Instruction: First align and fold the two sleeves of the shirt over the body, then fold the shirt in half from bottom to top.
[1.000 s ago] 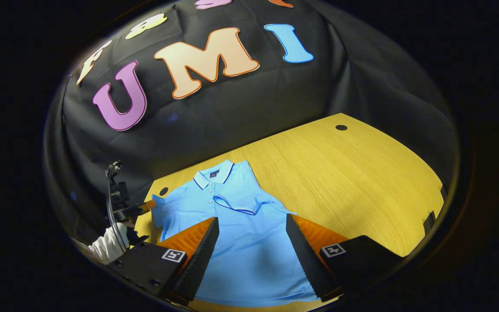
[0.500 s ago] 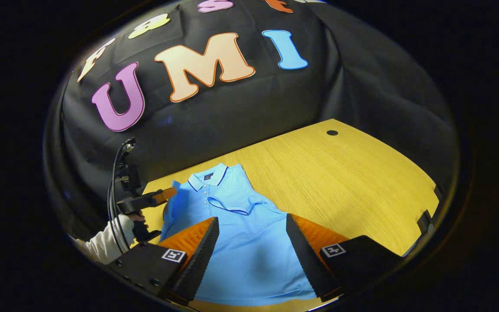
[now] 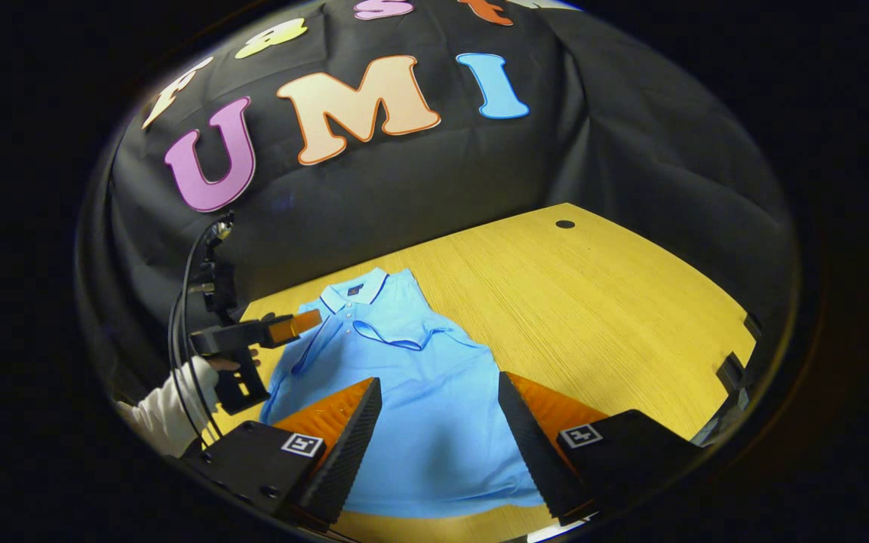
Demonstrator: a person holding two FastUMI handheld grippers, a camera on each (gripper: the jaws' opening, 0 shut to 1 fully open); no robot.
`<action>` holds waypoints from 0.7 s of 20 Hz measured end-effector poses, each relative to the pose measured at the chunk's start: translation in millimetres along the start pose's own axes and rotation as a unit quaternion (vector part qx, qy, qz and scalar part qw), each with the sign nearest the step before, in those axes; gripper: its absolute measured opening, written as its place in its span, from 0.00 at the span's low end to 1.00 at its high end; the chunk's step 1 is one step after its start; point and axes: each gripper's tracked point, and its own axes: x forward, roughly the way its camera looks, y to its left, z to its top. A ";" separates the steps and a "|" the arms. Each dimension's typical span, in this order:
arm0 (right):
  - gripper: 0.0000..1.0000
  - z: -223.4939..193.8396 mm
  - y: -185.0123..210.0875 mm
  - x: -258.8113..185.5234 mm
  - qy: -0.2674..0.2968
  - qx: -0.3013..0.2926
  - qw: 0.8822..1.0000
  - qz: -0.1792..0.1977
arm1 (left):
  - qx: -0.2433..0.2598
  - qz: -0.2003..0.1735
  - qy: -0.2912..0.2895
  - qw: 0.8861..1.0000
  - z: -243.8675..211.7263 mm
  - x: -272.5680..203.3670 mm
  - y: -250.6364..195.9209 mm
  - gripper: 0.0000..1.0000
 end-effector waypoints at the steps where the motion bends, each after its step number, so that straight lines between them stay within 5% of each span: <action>1: 0.97 -4.9 -0.1 -1.5 0.004 -0.008 1.000 0.005 | 0.013 0.003 -0.006 1.000 -0.3 -14.5 -1.6 0.96; 8: 0.98 -50.8 -16.6 -20.2 0.041 -0.037 0.997 0.060 | -0.012 0.048 -0.005 0.999 -59.6 -135.6 -19.2 0.96; 14: 0.98 -104.5 -55.7 -26.4 0.094 -0.105 0.985 0.097 | -0.052 0.111 0.042 0.992 -154.4 -218.2 -36.1 0.96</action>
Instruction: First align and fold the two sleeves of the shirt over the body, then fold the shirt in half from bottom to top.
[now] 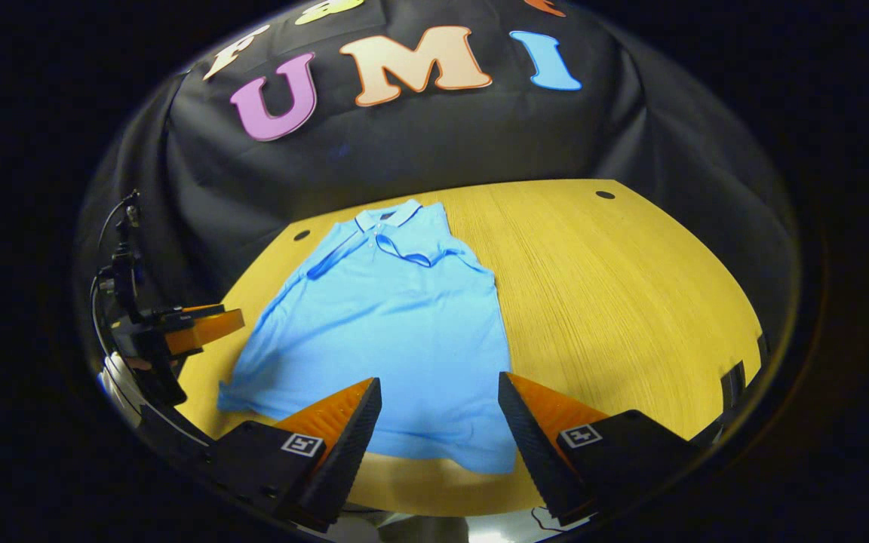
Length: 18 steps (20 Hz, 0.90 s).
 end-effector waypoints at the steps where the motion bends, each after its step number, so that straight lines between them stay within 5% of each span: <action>1: 0.98 -9.6 -4.8 1.2 0.008 -0.006 1.000 0.004 | -0.005 0.012 0.005 1.000 -14.7 -9.3 0.9 0.96; 9: 0.98 -52.8 -13.1 19.9 0.037 -0.016 0.999 0.036 | -0.031 0.057 0.027 0.998 -85.2 -32.0 -8.5 0.96; 18: 0.98 -62.5 1.9 29.9 0.002 -0.061 0.997 0.042 | -0.031 0.072 0.010 0.997 -94.1 -24.2 -18.3 0.96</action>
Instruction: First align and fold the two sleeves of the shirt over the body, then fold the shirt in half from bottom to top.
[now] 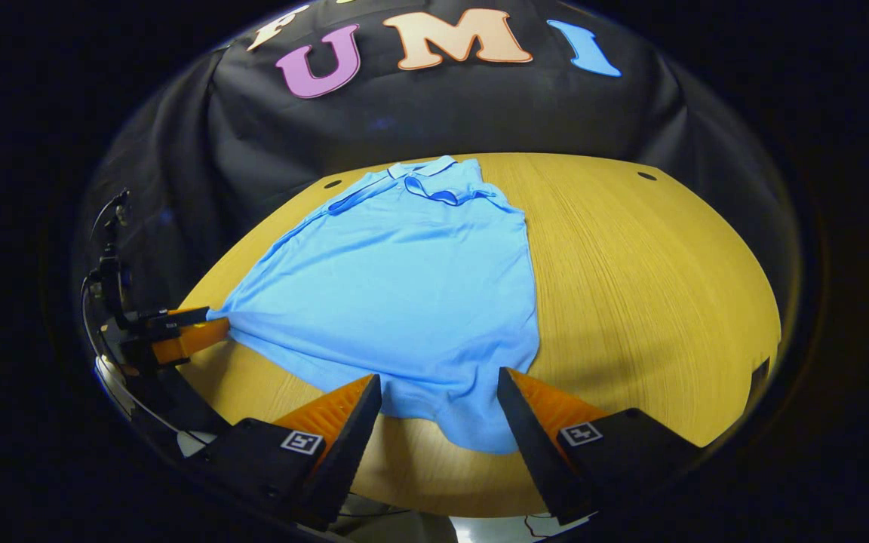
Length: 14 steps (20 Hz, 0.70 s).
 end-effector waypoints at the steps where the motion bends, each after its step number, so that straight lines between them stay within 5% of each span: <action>1: 0.84 -1.7 -0.4 1.8 -0.003 -0.012 1.000 -0.007 | -0.003 0.000 -0.002 1.000 0.8 2.6 -4.5 0.94; 4: 0.72 -0.5 7.8 5.6 -0.016 -0.018 1.000 -0.002 | -0.018 0.007 -0.011 1.000 4.9 10.9 -12.0 0.75; 8: 0.30 -1.5 19.5 9.6 -0.017 0.024 0.999 0.022 | -0.047 -0.004 -0.022 0.999 10.6 15.8 -26.4 0.24; 9: 0.13 -0.4 19.4 8.3 -0.016 0.032 0.999 0.023 | -0.054 -0.006 -0.025 0.998 10.6 15.7 -26.3 0.10; 14: 0.03 1.7 10.7 5.9 -0.005 0.058 0.998 0.004 | -0.086 0.007 -0.015 0.996 10.1 11.9 -23.3 0.00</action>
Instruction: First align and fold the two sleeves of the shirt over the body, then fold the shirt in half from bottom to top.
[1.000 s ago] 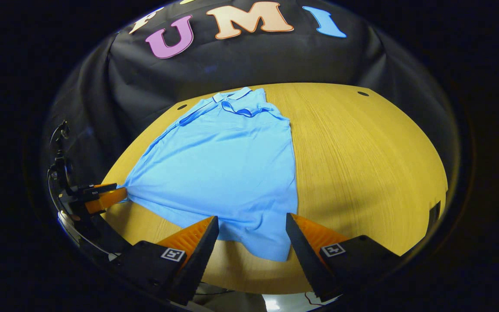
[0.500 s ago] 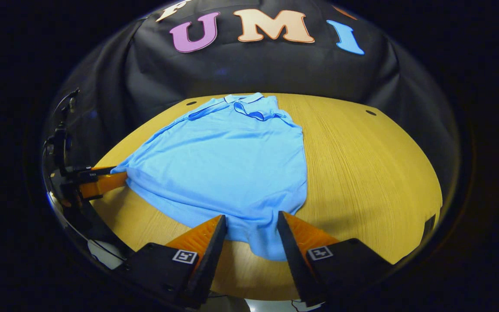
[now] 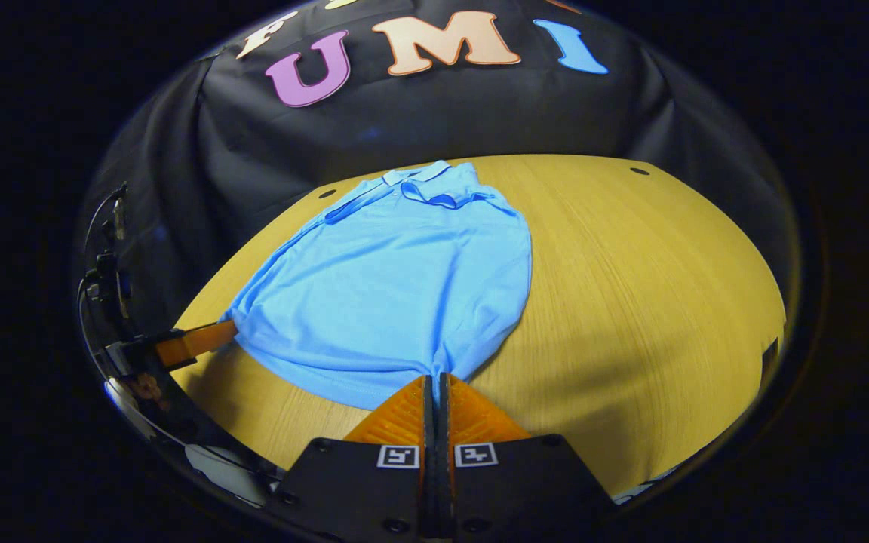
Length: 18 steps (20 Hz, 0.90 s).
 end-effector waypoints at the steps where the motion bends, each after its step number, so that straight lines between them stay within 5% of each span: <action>1: 0.03 3.6 0.7 -2.0 -0.002 0.006 1.000 0.002 | 0.001 -0.002 -0.003 1.000 4.8 -3.6 -1.8 0.00; 10: 0.02 105.7 6.0 -9.8 -0.077 0.001 0.997 -0.002 | -0.003 -0.049 -0.060 0.997 102.5 -6.5 -34.2 0.00; 18: 0.00 242.0 7.0 56.8 -0.131 -0.010 0.991 -0.025 | -0.032 -0.066 -0.106 0.992 227.8 70.5 -26.3 0.00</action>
